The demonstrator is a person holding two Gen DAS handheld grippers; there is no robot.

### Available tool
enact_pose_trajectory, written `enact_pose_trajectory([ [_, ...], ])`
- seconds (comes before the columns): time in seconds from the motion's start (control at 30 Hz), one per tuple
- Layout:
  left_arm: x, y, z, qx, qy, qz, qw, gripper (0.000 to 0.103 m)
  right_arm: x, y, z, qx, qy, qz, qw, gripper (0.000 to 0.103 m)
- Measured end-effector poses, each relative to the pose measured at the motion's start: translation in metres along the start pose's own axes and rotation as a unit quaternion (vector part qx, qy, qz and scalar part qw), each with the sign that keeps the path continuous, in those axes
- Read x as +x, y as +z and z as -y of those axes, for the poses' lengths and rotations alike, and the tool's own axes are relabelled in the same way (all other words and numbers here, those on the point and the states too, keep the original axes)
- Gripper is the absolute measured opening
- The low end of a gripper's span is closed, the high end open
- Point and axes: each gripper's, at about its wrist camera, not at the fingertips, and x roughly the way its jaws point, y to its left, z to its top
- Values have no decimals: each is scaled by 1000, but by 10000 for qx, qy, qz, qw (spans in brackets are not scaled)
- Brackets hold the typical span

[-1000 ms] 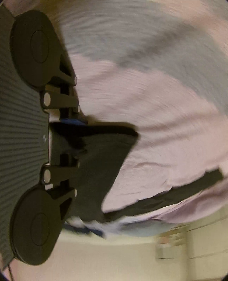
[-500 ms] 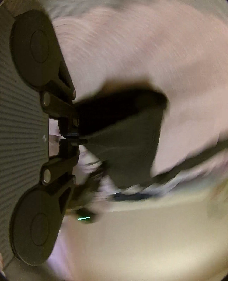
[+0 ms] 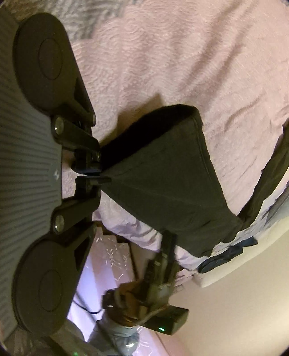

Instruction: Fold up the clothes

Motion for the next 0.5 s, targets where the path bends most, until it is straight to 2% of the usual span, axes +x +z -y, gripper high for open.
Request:
enact_pose_trajectory([
  [0.07, -2, -3, -1, -69, -38, -16, 10000, 1, 22, -10, -11, -46, 18, -804, 9968, 38],
  [0.1, -2, -3, -2, -97, -43, -21, 9999, 1, 21, -13, -14, -117, -12, -905, 9958, 38],
  [0.13, -3, -3, -2, -129, -52, -14, 9999, 1, 17, -16, -18, -191, -43, -932, 9955, 38],
  [0.27, -3, -2, -5, -242, -66, 7, 9997, 1, -8, 12, -9, 108, -191, -175, 9996, 38],
  [0.33, -3, -1, -7, -296, -87, 15, 9995, 1, 0, 29, -1, 206, -290, 49, 9994, 38],
  [0.4, -4, -1, -10, -379, -120, 27, 9992, 1, 20, 33, 8, 349, -469, -34, 9983, 38],
  [0.47, -2, 0, -12, -440, -129, -14, 9989, 2, 45, 12, 17, 662, -465, -541, 9953, 38],
  [0.5, -1, -1, -12, -423, -127, -53, 9990, 3, 45, 2, 13, 677, -477, -566, 9950, 38],
])
